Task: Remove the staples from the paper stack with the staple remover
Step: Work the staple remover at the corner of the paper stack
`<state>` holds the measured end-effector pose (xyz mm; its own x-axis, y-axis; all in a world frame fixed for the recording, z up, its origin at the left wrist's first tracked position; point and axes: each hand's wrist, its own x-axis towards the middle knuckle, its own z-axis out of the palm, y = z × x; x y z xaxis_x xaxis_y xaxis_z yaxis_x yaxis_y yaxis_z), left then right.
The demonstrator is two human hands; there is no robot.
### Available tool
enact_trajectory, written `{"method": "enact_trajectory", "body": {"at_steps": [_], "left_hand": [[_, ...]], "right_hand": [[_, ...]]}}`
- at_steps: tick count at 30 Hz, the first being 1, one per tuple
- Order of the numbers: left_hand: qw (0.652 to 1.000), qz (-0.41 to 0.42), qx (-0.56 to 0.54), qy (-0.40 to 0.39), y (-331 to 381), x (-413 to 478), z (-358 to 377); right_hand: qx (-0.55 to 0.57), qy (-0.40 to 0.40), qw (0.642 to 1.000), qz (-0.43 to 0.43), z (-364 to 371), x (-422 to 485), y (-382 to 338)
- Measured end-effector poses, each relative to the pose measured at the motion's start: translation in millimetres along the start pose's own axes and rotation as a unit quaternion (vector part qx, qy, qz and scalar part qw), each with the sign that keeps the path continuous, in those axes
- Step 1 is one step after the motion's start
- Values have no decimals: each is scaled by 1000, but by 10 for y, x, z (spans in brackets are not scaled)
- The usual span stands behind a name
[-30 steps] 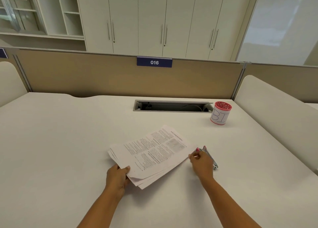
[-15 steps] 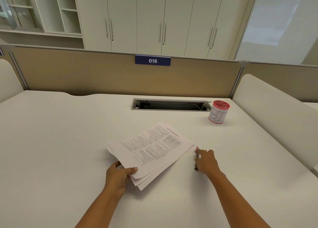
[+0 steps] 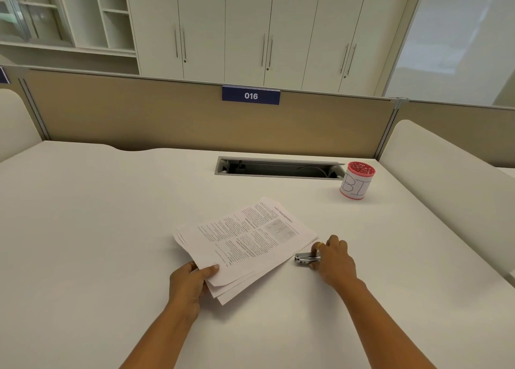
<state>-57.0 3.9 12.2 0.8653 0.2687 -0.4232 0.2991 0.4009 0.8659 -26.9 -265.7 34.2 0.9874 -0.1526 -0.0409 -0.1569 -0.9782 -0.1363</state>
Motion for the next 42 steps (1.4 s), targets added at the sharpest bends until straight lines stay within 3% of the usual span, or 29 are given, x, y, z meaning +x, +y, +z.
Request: {"method": "enact_trajectory", "body": {"at_steps": [6,10,12,16,22,27,29,33,40,42], "left_hand": [[1000,-9,2,3,-4,-18,9],[1000,-17,-6,-1,1,-50,34],[1000,-18,-1,-5,4,-64,40],[1000,-16,4,-15,15,-87,49],[999,-21,-23,-36,38,-167,89],[998,-11,-15,-61,72,-243,145],[998,-8,-18,-66,81,-271,175],[998,6,-3,-67,86,-310,230],[998,22,9,-58,97,-327,280],[998,25,15,-54,102,-328,283]], "right_hand": [[-20,2,1000,18,13,-20,3],[131,-11,987,87,-44,-51,-50],[271,-33,957,99,-85,-63,-88],[541,-104,831,77,-188,-145,-201],[639,-143,750,91,-227,-233,-371],[663,-185,721,78,-222,-307,-474],[635,-185,749,45,-214,-350,-533],[519,-146,841,-44,-172,-437,-670],[328,-72,927,-165,-134,-534,-877],[297,-34,937,-181,-122,-558,-902]]}}
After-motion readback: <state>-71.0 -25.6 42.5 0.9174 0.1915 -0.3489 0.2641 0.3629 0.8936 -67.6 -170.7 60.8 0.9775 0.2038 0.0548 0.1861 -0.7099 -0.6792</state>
